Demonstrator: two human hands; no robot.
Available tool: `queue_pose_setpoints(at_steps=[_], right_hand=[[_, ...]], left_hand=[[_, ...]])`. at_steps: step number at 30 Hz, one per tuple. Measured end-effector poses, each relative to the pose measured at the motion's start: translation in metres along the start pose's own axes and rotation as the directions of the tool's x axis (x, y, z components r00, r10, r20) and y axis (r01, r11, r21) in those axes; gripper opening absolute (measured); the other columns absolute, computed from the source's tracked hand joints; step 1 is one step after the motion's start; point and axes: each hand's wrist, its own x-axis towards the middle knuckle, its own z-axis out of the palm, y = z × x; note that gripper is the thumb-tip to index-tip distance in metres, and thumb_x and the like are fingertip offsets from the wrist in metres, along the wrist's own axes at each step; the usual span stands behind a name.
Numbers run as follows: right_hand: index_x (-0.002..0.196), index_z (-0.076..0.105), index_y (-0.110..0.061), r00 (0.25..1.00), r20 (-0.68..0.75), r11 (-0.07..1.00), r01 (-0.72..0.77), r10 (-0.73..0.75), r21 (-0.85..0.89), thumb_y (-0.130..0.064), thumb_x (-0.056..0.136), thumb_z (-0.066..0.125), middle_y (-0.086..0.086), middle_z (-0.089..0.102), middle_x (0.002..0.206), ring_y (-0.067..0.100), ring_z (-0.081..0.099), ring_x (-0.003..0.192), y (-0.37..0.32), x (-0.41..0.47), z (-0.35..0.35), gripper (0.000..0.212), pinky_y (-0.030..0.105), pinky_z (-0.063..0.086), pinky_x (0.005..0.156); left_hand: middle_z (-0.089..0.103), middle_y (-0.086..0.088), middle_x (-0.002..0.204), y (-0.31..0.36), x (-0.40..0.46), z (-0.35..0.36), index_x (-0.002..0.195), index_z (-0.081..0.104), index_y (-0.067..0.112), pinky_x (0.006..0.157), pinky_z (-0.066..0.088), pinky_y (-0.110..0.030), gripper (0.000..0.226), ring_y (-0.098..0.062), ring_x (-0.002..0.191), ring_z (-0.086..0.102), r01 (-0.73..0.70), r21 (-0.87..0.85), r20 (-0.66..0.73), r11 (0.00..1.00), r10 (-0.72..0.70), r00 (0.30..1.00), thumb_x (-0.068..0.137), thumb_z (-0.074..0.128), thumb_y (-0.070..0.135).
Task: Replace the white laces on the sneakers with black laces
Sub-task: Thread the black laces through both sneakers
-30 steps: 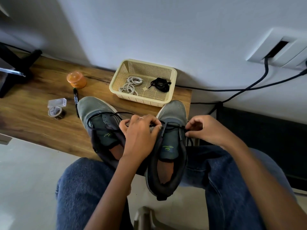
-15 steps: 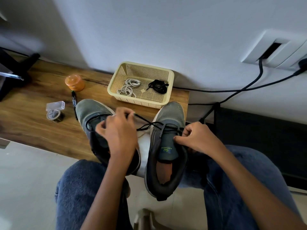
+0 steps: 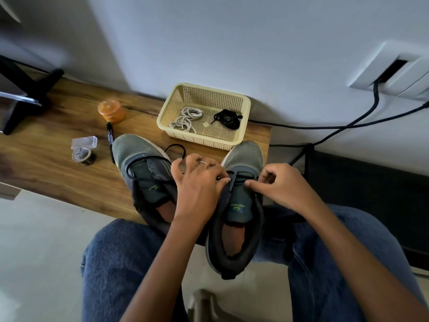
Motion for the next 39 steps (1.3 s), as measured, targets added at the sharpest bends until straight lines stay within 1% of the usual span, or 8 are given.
queue_pose_setpoints(at_steps=[4, 9, 20, 25, 29, 31, 35, 39], right_hand=[[0.096, 0.066, -0.019, 0.987, -0.142, 0.996, 0.086, -0.080, 0.034, -0.023, 0.089, 0.064, -0.001, 0.062, 0.103, 0.016, 0.057, 0.098, 0.007, 0.007, -0.002, 0.008, 0.029, 0.044, 0.080], [0.138, 0.048, -0.034, 0.985, 0.071, 0.953, 0.168, -0.155, -0.252, 0.014, 0.081, 0.042, -0.011, 0.031, 0.154, 0.022, 0.030, 0.129, 0.003, 0.013, 0.001, 0.075, 0.042, 0.031, 0.101], [0.141, 0.040, -0.043, 0.989, 0.126, 0.954, 0.110, -0.077, -0.280, 0.013, 0.081, 0.039, -0.026, 0.026, 0.152, 0.018, 0.034, 0.126, 0.010, 0.015, -0.009, 0.081, 0.045, 0.032, 0.102], [0.140, 0.042, -0.042, 0.991, 0.114, 0.957, 0.097, -0.068, -0.274, 0.007, 0.087, 0.040, -0.025, 0.029, 0.151, 0.018, 0.036, 0.124, 0.011, 0.015, -0.009, 0.073, 0.043, 0.030, 0.100], [0.143, 0.039, -0.038, 0.987, 0.145, 0.953, 0.109, -0.070, -0.282, 0.003, 0.090, 0.041, -0.023, 0.023, 0.154, 0.019, 0.033, 0.127, 0.006, 0.013, -0.008, 0.067, 0.044, 0.028, 0.104], [0.144, 0.037, -0.036, 0.986, 0.152, 0.952, 0.114, -0.072, -0.284, 0.002, 0.090, 0.042, -0.022, 0.020, 0.155, 0.020, 0.032, 0.130, 0.004, 0.012, -0.007, 0.066, 0.044, 0.027, 0.105], [0.145, 0.037, -0.036, 0.988, 0.139, 0.948, 0.103, -0.064, -0.299, 0.007, 0.086, 0.043, -0.022, 0.019, 0.156, 0.020, 0.032, 0.129, 0.002, 0.013, -0.005, 0.073, 0.043, 0.028, 0.102], [0.145, 0.036, -0.037, 0.989, 0.137, 0.944, 0.104, -0.064, -0.314, 0.008, 0.085, 0.042, -0.023, 0.018, 0.156, 0.020, 0.032, 0.129, 0.003, 0.015, -0.003, 0.076, 0.042, 0.029, 0.101]], left_hand=[[0.064, 0.012, 0.102, -0.001, -0.001, 0.000, 0.091, 0.069, 0.030, 0.107, 0.015, -0.043, 0.013, -0.017, 0.119, 0.036, 0.034, -0.033, -0.008, 0.999, -0.035, 0.999, 0.091, 0.060, 0.040], [0.066, 0.013, 0.086, 0.003, -0.001, -0.002, 0.089, 0.067, 0.029, 0.100, 0.020, -0.038, 0.010, -0.013, 0.107, 0.046, 0.075, -0.080, -0.006, 0.994, -0.075, 0.997, 0.090, 0.060, 0.037], [0.050, 0.019, 0.066, -0.026, -0.001, -0.039, 0.067, 0.064, 0.031, 0.107, 0.012, -0.038, 0.016, -0.009, 0.099, 0.048, 0.257, -0.004, 0.028, 0.966, -0.257, 0.966, 0.081, 0.066, 0.038], [0.049, 0.013, 0.065, -0.047, -0.003, -0.054, 0.063, 0.061, 0.026, 0.099, 0.029, -0.046, 0.019, -0.019, 0.090, 0.046, 0.606, -0.001, -0.155, 0.795, -0.599, 0.786, 0.077, 0.068, 0.036], [0.068, -0.001, 0.100, -0.038, -0.001, -0.040, 0.100, 0.068, 0.023, 0.101, 0.035, -0.047, 0.019, -0.025, 0.110, 0.048, 0.432, -0.051, -0.153, 0.900, -0.435, 0.887, 0.083, 0.062, 0.029], [0.067, 0.004, 0.113, -0.029, 0.002, -0.030, 0.112, 0.065, 0.029, 0.109, 0.017, -0.049, 0.026, -0.022, 0.124, 0.040, 0.268, 0.029, -0.184, 0.963, -0.258, 0.948, 0.088, 0.059, 0.036], [0.067, 0.013, 0.110, -0.002, 0.002, -0.009, 0.108, 0.069, 0.032, 0.105, 0.008, -0.042, 0.020, -0.016, 0.121, 0.040, 0.005, 0.045, -0.044, 0.999, -0.003, 0.999, 0.095, 0.054, 0.035], [0.068, 0.010, 0.096, 0.000, 0.000, 0.001, 0.097, 0.069, 0.031, 0.108, 0.012, -0.045, 0.014, -0.018, 0.113, 0.046, 0.011, -0.009, -0.015, 1.000, -0.011, 1.000, 0.093, 0.057, 0.037]])
